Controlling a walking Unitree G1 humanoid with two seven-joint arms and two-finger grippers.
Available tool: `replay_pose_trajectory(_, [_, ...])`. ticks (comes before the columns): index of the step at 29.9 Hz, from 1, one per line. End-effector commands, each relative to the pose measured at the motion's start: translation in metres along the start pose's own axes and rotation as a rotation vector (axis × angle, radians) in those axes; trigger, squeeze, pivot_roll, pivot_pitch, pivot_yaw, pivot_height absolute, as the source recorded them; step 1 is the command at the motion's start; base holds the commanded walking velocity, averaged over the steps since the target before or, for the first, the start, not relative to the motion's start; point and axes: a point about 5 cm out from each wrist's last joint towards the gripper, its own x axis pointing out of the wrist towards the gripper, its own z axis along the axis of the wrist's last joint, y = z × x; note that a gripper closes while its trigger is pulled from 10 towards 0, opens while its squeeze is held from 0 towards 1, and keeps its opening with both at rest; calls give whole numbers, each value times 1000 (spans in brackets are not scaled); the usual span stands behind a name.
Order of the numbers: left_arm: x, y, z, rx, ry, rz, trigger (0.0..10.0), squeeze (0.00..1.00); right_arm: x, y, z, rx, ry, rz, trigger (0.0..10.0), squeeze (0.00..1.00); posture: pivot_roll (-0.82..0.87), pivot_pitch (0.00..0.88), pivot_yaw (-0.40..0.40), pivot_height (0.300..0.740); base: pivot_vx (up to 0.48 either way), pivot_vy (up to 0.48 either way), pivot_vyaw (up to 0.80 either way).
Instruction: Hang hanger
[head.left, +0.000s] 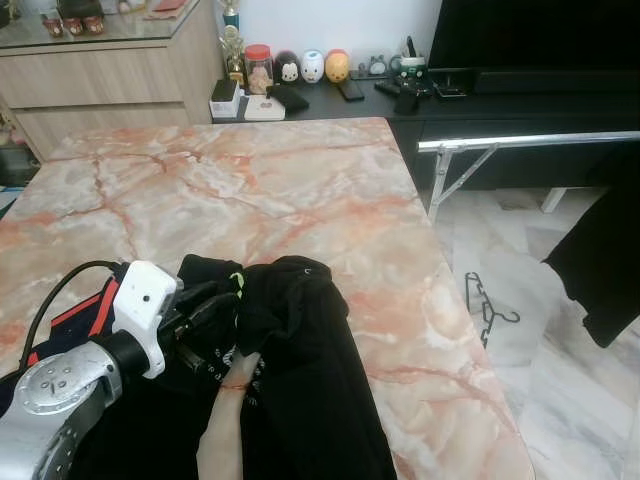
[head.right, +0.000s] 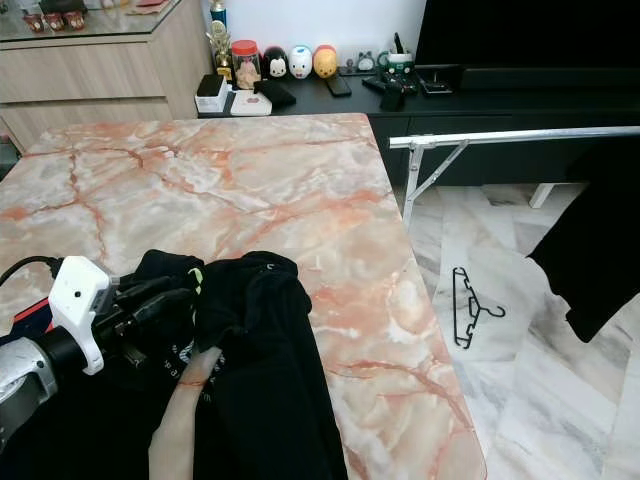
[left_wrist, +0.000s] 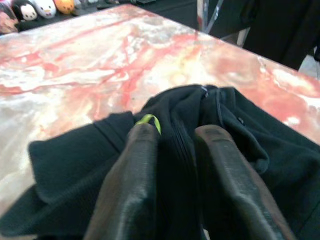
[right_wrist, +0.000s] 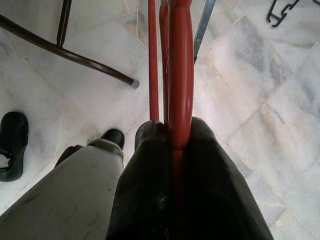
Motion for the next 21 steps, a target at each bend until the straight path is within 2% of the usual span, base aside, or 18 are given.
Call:
replay_pose_trajectory(1, [-6,2,3,17,12,-1,10000,1000,1,-2,3,-2,-13,-6,10000,0,110,46,-13,740,0,0,0])
replay_pose_trajectory(4, [-9,4,5,18,8,3,10000,1000,1,-2,4,-4,-15,-5,10000,0,111,47,-14,740,0,0,0])
replay_pose_trajectory(6, [-13,14,12,46,-17,58,10000,1000,1,-2,4,-4,-18,-9,10000,0,109,46,-15,740,0,0,0])
replay_pose_trajectory(7, [-13,14,12,46,-17,58,10000,1000,1,-2,4,-4,-18,-9,10000,0,109,46,-15,740,0,0,0])
replay_pose_trajectory(8, [-15,20,15,63,-25,93,10000,1000,1,-3,5,-5,-19,-10,10000,0,110,45,-15,740,0,0,0])
replay_pose_trajectory(9, [-17,32,23,100,-61,186,10000,1000,1,-3,5,-5,-20,-11,10000,0,111,43,-16,740,0,0,0])
replay_pose_trajectory(10, [-17,32,23,100,-61,186,10000,1000,1,-3,5,-5,-20,-11,10000,0,111,43,-16,740,0,0,0])
replay_pose_trajectory(11, [-19,41,29,120,-102,265,10000,1000,1,-3,4,-4,-21,-12,10000,0,114,40,-16,740,0,0,0])
replay_pose_trajectory(13, [-19,44,31,125,-117,291,10000,1000,1,-3,4,-4,-21,-12,10000,0,114,40,-16,740,0,0,0])
replay_pose_trajectory(14, [-18,52,33,136,-155,400,10000,1000,1,-2,4,-7,-21,-11,10000,0,109,36,-15,740,0,0,0])
replay_pose_trajectory(15, [-18,54,34,144,-164,429,10000,1000,1,-2,4,-8,-20,-10,10000,0,109,36,-15,740,0,0,0])
replay_pose_trajectory(16, [-18,55,33,157,-159,462,10000,0,1,-2,4,-15,-20,-9,10000,0,104,32,-16,740,0,0,0])
replay_pose_trajectory(19, [-16,55,30,147,-171,486,10000,0,0,-2,3,-7,-21,-11,10000,0,102,29,-15,740,0,0,0])
replay_pose_trajectory(20, [-14,52,29,140,-179,482,10000,0,0,-2,3,-9,-21,-11,10000,0,102,29,-15,740,0,0,0])
replay_pose_trajectory(21, [-6,42,26,115,-202,466,10000,0,0,-2,2,-6,-20,-13,10000,0,103,21,-16,740,0,0,0])
